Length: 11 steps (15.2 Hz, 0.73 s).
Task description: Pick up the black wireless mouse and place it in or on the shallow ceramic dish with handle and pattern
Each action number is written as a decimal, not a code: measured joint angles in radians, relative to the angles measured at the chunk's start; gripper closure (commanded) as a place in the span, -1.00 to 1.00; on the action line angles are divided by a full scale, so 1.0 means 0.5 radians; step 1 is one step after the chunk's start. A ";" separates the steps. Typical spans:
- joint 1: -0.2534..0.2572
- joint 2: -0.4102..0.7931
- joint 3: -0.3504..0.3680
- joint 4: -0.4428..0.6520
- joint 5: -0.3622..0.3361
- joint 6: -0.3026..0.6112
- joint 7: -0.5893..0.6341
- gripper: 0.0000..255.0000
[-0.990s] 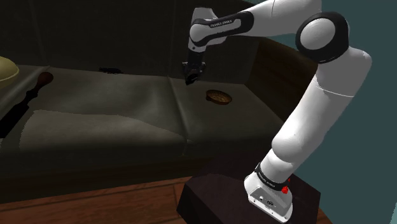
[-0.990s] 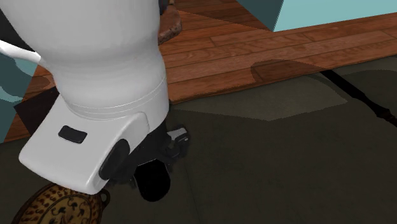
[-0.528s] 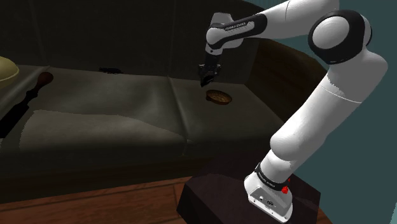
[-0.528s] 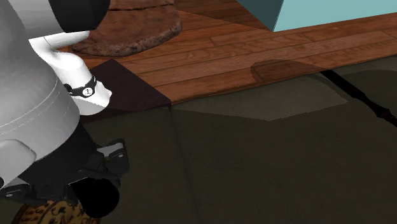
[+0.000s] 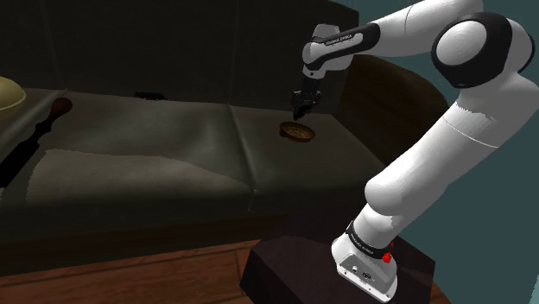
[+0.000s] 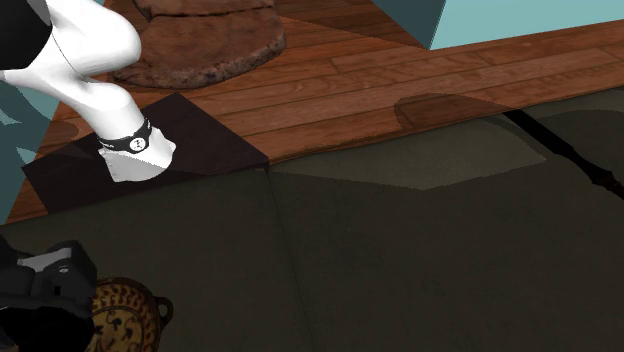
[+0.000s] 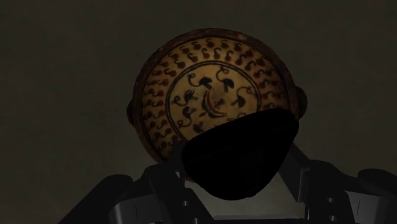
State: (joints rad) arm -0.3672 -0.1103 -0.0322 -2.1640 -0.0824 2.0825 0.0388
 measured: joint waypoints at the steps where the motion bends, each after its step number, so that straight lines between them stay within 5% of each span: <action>1: -0.008 -0.003 -0.010 -0.020 -0.001 0.018 -0.016 1.00; 11: -0.021 0.099 -0.026 -0.176 -0.011 0.277 -0.024 1.00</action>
State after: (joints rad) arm -0.3779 -0.0606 -0.0453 -2.2522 -0.0881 2.2211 0.0266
